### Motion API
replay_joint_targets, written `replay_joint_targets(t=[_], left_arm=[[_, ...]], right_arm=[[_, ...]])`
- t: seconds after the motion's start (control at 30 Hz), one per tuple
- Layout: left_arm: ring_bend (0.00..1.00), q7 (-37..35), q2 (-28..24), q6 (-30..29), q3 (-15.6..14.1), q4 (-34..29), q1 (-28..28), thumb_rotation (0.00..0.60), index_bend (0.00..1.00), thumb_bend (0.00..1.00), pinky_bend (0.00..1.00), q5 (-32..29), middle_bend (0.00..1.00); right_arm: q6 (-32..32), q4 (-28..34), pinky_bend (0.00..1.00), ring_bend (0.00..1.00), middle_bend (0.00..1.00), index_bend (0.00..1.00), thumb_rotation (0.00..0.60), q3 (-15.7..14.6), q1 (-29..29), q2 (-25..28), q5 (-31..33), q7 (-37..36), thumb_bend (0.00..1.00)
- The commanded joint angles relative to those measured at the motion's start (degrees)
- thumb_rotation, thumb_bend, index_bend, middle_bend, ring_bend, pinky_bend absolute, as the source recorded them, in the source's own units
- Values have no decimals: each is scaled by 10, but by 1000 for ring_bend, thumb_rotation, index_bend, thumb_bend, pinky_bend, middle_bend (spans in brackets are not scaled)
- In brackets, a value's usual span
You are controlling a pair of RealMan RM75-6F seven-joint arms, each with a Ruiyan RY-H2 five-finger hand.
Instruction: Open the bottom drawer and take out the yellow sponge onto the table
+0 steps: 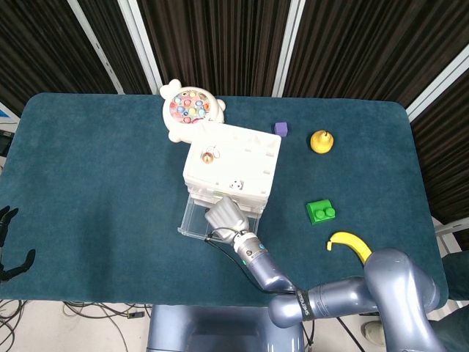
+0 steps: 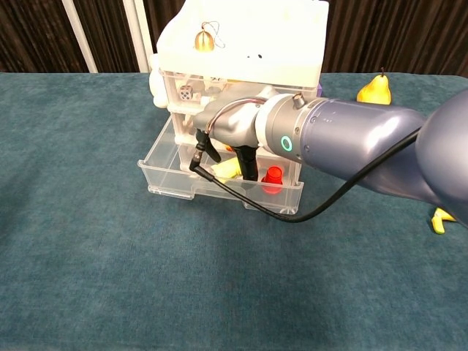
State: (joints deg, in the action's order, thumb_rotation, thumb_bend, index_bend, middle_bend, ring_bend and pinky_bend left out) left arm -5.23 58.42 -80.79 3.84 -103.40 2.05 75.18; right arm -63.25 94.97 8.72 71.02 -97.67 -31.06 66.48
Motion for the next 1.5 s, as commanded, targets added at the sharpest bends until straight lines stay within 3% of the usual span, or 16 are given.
replay_joint_targets(t=[0.03, 1.5], left_arm=[[0, 0, 0, 1, 0, 0, 0, 600, 34, 359, 0, 0, 0], [0, -9, -5, 6, -2, -2, 1, 600, 34, 360, 11, 0, 0]], right_arm=[[-1, 0, 1000, 1000, 1000, 437, 600, 0, 3, 0, 4, 2, 206], [-2, -9, 1000, 1000, 1000, 548, 600, -6, 20, -5, 11, -4, 235]])
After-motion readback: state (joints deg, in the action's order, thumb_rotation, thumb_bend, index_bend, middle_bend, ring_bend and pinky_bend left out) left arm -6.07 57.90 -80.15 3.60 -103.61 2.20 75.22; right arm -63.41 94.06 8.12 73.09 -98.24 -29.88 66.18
